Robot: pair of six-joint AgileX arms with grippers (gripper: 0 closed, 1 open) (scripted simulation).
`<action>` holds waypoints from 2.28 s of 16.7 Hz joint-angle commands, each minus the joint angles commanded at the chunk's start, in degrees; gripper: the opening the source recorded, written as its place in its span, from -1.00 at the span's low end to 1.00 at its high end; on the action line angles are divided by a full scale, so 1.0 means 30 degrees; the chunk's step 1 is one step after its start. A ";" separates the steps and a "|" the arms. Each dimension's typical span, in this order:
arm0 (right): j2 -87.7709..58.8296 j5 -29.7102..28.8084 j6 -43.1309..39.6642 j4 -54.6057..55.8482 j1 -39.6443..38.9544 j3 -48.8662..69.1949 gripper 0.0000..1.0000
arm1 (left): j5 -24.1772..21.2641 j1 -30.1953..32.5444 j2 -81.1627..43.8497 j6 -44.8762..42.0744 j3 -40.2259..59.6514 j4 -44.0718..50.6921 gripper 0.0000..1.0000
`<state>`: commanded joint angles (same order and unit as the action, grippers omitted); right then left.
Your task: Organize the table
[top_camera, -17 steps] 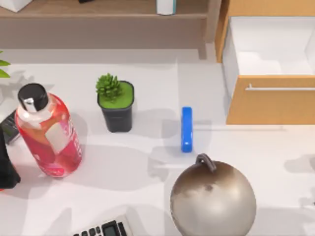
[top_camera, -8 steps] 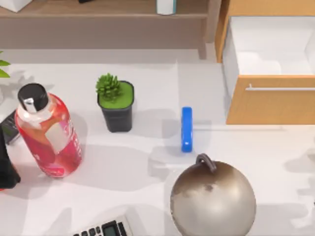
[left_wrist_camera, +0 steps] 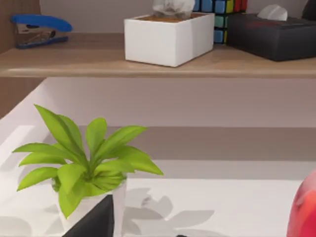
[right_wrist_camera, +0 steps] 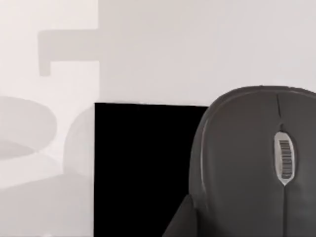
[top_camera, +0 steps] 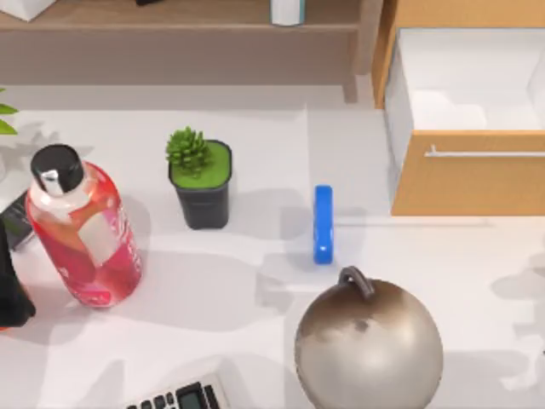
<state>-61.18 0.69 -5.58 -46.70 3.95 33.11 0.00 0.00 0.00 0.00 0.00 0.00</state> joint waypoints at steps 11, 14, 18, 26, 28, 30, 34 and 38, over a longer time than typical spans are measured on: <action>-0.1320 -0.0090 -0.0013 -0.0279 0.0151 -0.1536 -1.00 | 0.0000 0.0000 0.0000 0.0000 0.0000 0.0000 1.00; -0.1320 -0.0090 -0.0013 -0.0279 0.0151 -0.1536 -1.00 | 0.0000 0.0000 0.0000 0.0000 0.0000 0.0000 1.00; -0.1320 -0.0090 -0.0013 -0.0279 0.0151 -0.1536 -0.40 | 0.0000 0.0000 0.0000 0.0000 0.0000 0.0000 1.00; -0.1320 -0.0090 -0.0013 -0.0279 0.0151 -0.1536 0.81 | 0.0000 0.0000 0.0000 0.0000 0.0000 0.0000 1.00; -0.1320 -0.0090 -0.0013 -0.0279 0.0151 -0.1536 1.00 | 0.0000 0.0000 0.0000 0.0000 0.0000 0.0000 1.00; -0.1320 -0.0090 -0.0013 -0.0279 0.0151 -0.1536 1.00 | 0.0000 0.0000 0.0000 0.0000 0.0000 0.0000 1.00; -0.1320 -0.0090 -0.0013 -0.0279 0.0151 -0.1536 1.00 | 0.0000 0.0000 0.0000 0.0000 0.0000 0.0000 1.00; -0.1285 -0.0060 -0.0113 -0.0104 0.0004 -0.1524 1.00 | 0.0000 0.0000 0.0000 0.0000 0.0000 0.0000 1.00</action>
<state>-65.03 0.51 -5.92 -47.01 3.96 28.54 0.00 0.00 0.00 0.00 0.00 0.00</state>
